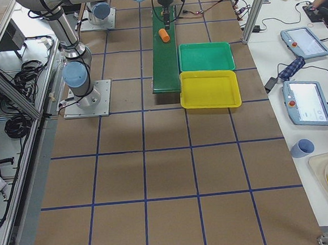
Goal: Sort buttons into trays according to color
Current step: 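Grasp a green-capped button from the pile with the left gripper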
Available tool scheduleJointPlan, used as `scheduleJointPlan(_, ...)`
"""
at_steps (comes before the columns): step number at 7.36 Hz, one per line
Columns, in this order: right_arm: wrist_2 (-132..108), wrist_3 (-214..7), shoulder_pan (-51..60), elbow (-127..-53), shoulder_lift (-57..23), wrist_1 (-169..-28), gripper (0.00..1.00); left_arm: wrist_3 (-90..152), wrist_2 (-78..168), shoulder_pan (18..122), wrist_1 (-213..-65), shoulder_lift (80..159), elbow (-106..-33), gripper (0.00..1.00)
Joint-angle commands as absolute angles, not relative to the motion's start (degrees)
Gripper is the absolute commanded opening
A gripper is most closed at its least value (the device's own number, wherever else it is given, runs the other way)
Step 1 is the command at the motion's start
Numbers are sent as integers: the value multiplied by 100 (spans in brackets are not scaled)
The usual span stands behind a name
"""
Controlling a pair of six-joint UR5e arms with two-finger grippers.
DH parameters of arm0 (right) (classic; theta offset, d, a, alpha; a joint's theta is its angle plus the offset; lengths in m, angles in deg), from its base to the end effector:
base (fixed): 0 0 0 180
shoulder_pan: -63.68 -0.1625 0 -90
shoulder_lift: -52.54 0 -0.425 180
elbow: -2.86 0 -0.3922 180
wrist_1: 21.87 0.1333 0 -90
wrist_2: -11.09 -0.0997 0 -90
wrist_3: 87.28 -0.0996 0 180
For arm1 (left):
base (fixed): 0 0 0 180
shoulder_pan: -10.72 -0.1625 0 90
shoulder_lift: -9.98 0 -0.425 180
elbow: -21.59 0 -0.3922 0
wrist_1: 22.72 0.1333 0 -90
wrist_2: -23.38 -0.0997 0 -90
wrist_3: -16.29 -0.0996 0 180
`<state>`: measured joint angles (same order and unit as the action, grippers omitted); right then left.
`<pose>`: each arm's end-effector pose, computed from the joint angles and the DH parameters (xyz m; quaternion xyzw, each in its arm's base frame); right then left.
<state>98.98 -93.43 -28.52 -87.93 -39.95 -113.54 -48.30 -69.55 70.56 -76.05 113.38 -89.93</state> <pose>0.1553 -0.4733 0.5052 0.0339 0.9988 -0.0280 0.0205 0.1518 -0.5164 0.2550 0.2955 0.9549 0.0085 0.0285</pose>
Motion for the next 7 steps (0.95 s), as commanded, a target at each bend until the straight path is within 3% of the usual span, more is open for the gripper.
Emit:
scheduleJointPlan(1, 9898, -9343, -2852, -8794, -3992, -11345, 100, -4422, -6926, 6504, -7529, 11683, -8594, 100)
scheduleJointPlan(3, 9898, -9343, -2852, -8794, -3992, -11345, 100, -4093, -6961, 6460, -7589, 12280, -7627, 100)
scheduleJointPlan(7, 9898, -9334, -2852, -8794, -3992, -11345, 100, -4242, -6926, 5766, -7537, 12836, -7580, 100)
